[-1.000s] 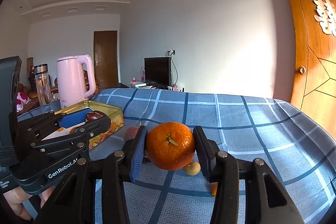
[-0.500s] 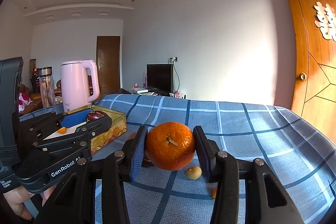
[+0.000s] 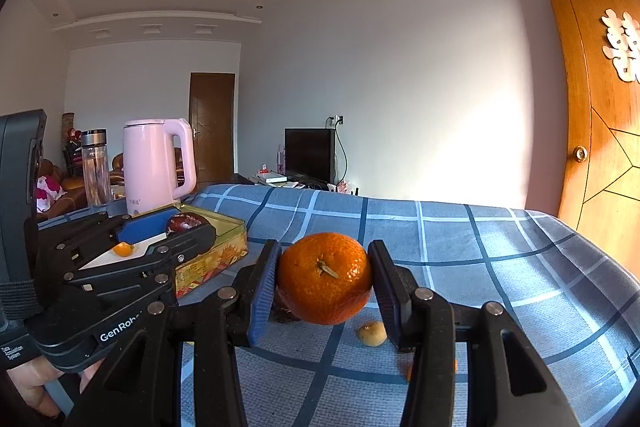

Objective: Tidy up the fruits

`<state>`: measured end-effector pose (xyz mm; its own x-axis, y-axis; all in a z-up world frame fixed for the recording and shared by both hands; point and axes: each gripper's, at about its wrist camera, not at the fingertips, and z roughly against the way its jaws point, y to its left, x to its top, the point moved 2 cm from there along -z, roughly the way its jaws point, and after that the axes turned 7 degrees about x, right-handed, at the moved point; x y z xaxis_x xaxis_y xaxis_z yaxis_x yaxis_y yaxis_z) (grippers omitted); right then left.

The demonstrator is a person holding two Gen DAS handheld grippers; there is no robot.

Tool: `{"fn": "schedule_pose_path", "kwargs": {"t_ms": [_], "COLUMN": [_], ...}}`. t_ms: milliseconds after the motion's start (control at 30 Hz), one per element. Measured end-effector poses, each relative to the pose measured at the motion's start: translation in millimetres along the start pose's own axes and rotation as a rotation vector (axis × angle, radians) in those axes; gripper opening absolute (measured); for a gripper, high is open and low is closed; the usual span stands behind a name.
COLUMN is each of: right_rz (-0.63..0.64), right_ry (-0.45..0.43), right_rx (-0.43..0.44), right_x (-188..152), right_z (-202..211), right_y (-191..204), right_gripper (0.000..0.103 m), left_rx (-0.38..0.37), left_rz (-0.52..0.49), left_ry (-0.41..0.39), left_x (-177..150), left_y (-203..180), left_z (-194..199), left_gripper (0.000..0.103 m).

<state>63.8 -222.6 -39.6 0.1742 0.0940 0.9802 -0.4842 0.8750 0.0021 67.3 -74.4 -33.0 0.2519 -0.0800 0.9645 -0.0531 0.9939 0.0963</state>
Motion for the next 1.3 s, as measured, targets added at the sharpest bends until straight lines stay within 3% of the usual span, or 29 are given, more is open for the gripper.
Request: {"fn": "schedule_pose_path", "kwargs": {"t_ms": [633,1300], "right_rz": [0.06,0.101], "right_ry": [-0.009,-0.003], "right_rx": [0.046,0.21], "right_x": [23,61], "right_z": [1,-24], "right_y": [15,62], "right_gripper": [0.047,0.047], "left_rx": [0.044,0.166], "left_rz": [0.02,0.069], "left_ry": [0.023,0.079], "left_x": [1,-1], "left_y": [27,91], "left_z": [5,8], "left_gripper": [0.04,0.04]}}
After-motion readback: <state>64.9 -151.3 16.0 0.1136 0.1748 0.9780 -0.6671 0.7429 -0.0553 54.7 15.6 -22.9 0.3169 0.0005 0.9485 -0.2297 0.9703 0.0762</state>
